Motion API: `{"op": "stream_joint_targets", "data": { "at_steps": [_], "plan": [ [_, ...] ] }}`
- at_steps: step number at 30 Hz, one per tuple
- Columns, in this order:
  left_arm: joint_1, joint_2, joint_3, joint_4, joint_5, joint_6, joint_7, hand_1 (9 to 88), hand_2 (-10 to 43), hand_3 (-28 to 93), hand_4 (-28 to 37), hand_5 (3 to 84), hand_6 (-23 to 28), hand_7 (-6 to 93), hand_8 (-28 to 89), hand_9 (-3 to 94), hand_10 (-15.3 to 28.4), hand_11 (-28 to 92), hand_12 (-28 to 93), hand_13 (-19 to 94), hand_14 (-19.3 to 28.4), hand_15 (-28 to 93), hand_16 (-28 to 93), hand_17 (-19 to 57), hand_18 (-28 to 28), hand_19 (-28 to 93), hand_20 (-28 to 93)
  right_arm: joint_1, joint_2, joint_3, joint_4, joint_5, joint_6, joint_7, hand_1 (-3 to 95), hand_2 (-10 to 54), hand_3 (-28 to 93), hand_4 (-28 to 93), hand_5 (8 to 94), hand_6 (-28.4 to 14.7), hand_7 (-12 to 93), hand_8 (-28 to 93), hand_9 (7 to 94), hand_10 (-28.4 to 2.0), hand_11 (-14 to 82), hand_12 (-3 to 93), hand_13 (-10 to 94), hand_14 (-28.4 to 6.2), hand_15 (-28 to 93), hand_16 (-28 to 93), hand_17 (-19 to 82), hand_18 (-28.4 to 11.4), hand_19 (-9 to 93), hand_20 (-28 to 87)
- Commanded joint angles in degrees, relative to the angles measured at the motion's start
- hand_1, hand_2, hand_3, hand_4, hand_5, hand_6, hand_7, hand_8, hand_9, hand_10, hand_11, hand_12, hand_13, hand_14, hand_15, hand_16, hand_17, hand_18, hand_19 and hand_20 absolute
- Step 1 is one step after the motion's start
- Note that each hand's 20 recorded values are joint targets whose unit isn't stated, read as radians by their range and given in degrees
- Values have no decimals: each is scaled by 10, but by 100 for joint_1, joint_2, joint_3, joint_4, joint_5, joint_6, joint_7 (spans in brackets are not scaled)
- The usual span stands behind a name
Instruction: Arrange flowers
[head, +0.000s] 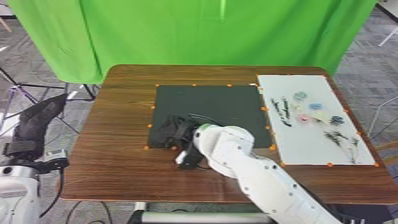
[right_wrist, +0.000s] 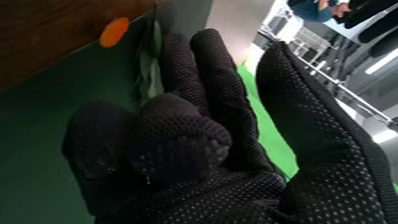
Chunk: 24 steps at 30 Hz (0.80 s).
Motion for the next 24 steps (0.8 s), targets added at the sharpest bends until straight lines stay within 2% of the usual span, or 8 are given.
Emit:
{"op": "stream_joint_targets", "data": {
  "at_steps": [1,8,13,14,16,18,22,24],
  "plan": [
    [30,-48,-32,-7,-22,-28,-9,206,32,626,-283,393,28,136,-82,339,121,127,75,267,149,58,-3,26,75,16,106,-20,126,16,-16,35,28,123,306,104,654,-105,635,-33,102,-77,649,-132,81,65,937,-15,660,192,674,-152,932,541],
    [17,-31,-17,-9,-17,-24,-10,205,32,627,-283,394,29,136,-82,339,121,126,75,267,148,59,-3,26,76,16,107,-21,87,35,-43,111,61,110,304,94,654,-102,637,-33,101,-75,655,-137,82,67,937,-15,660,193,672,-153,932,543],
    [-17,-52,22,14,-9,-45,-18,205,32,627,-283,393,29,136,-82,339,121,126,75,267,148,59,-3,26,76,16,107,-103,164,265,-372,762,408,-42,303,81,655,-104,644,-30,105,-75,665,-135,84,69,937,-15,659,193,671,-154,932,543],
    [-71,-40,49,44,-9,-92,-33,205,32,627,-283,393,29,136,-82,339,121,126,76,267,148,58,-3,26,76,16,107,-129,230,359,-521,918,530,-97,304,77,653,-106,649,-29,107,-74,670,-135,85,69,937,-15,659,193,671,-154,932,542],
    [-62,-38,36,49,0,-112,-61,205,32,627,-283,393,29,136,-82,339,121,126,76,267,148,58,-3,26,76,16,106,-140,398,499,-811,1099,878,-241,306,62,648,-109,658,-28,110,-74,681,-135,88,73,937,-15,658,192,671,-154,932,542],
    [-20,-35,6,29,-14,-70,-44,204,32,628,-283,393,29,136,-82,339,120,126,75,267,148,59,-2,26,76,16,106,-74,580,598,-1067,956,1342,-234,304,50,646,-110,669,-31,111,-74,696,-137,91,76,937,-14,660,191,673,-154,932,540],
    [-96,-16,38,54,40,-150,-71,204,32,629,-283,393,29,136,-82,339,120,126,75,267,148,58,-3,25,76,17,106,-116,984,1087,-1385,550,2052,-240,308,9,645,-108,697,-35,114,-72,732,-148,98,86,937,-12,669,185,681,-151,932,541],
    [-121,-50,75,64,98,-178,-80,205,32,626,-283,393,29,137,-82,339,120,126,75,267,148,58,-3,25,77,18,107,-331,1205,1453,-1498,108,2287,-124,313,-37,645,-105,703,-34,117,-69,747,-152,103,97,937,-10,670,184,682,-151,932,547]
  ]
}}
